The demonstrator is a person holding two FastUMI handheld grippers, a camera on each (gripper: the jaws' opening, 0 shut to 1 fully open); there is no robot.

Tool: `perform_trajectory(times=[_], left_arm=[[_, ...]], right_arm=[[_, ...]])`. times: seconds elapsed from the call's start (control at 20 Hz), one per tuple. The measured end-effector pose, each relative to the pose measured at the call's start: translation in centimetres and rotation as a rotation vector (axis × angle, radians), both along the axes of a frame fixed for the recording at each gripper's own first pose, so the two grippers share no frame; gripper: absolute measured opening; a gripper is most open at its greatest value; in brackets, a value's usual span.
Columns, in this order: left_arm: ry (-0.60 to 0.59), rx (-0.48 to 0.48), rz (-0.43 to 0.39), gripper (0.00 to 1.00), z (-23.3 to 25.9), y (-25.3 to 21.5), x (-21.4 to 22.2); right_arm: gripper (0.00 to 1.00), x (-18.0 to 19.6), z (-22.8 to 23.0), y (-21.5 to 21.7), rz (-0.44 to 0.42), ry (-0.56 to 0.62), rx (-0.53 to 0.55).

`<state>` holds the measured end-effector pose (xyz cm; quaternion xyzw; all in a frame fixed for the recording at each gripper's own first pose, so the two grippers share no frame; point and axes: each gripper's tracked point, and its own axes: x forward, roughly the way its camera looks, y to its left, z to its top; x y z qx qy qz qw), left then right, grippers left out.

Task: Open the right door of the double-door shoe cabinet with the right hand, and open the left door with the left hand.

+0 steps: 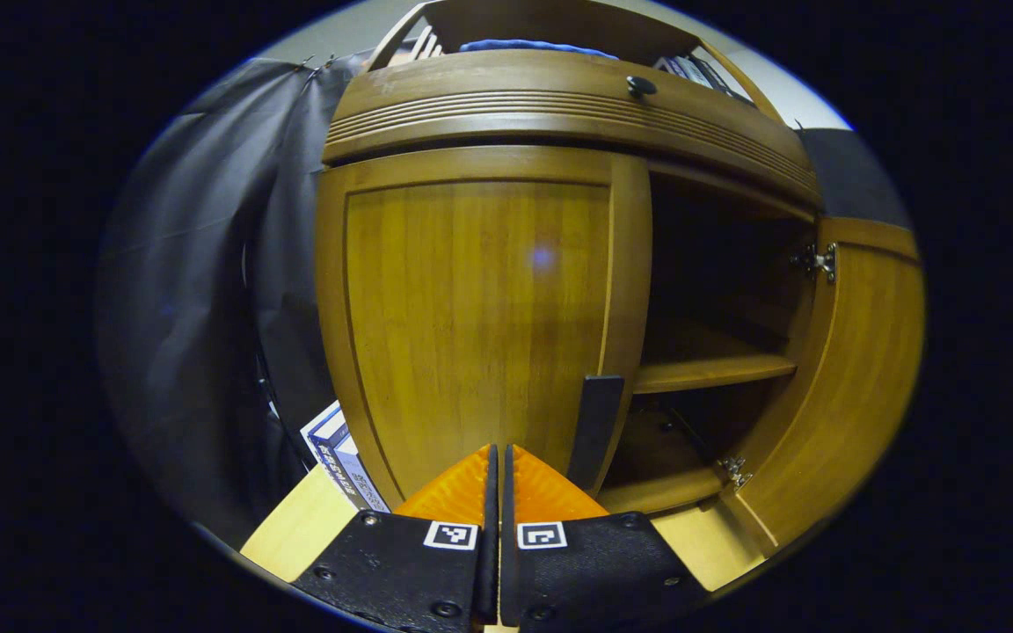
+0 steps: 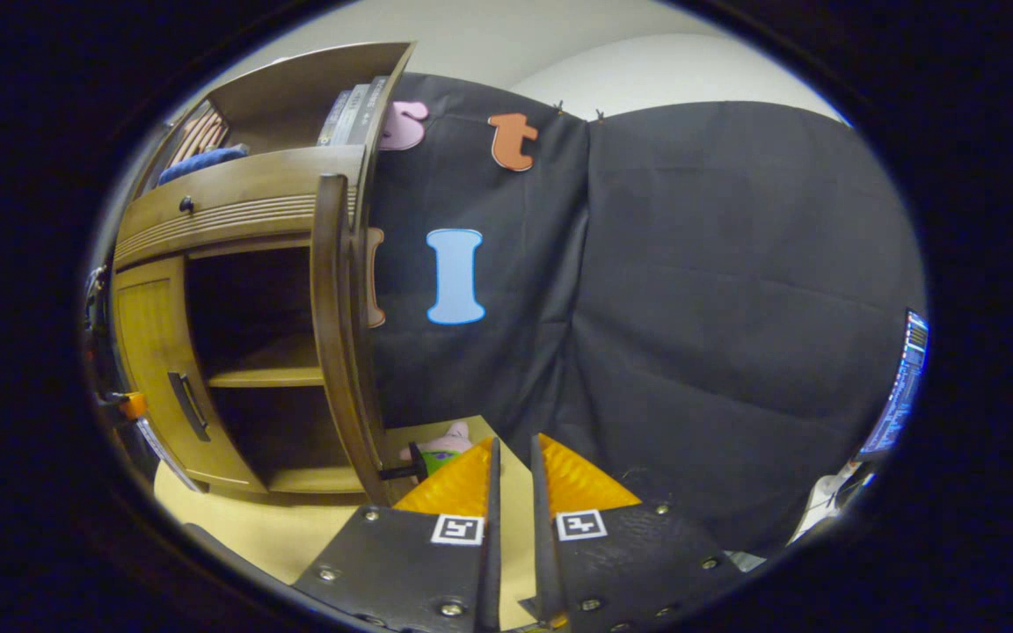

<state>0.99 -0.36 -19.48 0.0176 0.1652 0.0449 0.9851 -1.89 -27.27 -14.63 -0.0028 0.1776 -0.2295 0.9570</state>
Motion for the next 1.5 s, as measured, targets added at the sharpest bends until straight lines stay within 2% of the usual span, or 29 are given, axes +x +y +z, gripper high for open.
perform_trajectory(times=[0.25, 0.3, 0.35, 0.4, 0.45, 0.65, 0.95, 1.35, 1.4, 1.45, 1.5], left_arm=[[-0.05, 0.087, -0.107, 0.0, 1.7, -3.1, 0.7], [-0.042, 0.081, -0.126, 0.1, 1.3, -3.9, 0.9], [-0.03, 0.073, -0.14, 0.12, 0.9, -4.4, 1.2], [-0.015, 0.068, -0.142, 0.19, 0.3, -4.8, 1.5], [-0.005, 0.061, -0.138, 0.36, -0.2, -5.0, 1.9], [0.01, 0.037, -0.131, 0.51, -1.3, -5.7, 3.7], [0.017, 0.01, -0.098, 0.52, -2.6, -5.3, 6.4], [-0.013, -0.022, -0.085, 0.52, -2.8, -5.5, 8.4], [-0.012, -0.017, -0.073, 0.5, -2.9, -5.1, 8.7], [-0.015, -0.019, -0.071, 0.34, -2.9, -5.3, 8.4], [-0.015, -0.021, -0.073, 0.36, -3.0, -5.3, 8.6]], right_arm=[[0.16, 0.6, 0.0, -1.7, -0.008, -0.008, 0.028], [0.16, 0.5, -0.2, -2.0, -0.017, -0.009, 0.031], [0.16, 0.3, -0.3, -2.2, -0.024, -0.009, 0.034], [0.16, 0.1, -0.5, -2.3, -0.031, -0.007, 0.035], [0.16, -0.2, -0.8, -2.4, -0.038, 0.0, 0.033], [0.16, -1.8, -1.6, -3.5, -0.083, 0.022, 0.027], [0.16, -1.5, -1.3, -5.2, -0.142, 0.012, 0.023], [0.16, 0.3, -0.9, -4.7, -0.116, 0.017, -0.007], [0.16, 0.4, -1.0, -4.6, -0.11, 0.019, -0.01], [0.16, 0.4, -0.9, -4.6, -0.105, 0.022, -0.013], [0.16, 0.4, -0.9, -4.6, -0.102, 0.024, -0.018]])
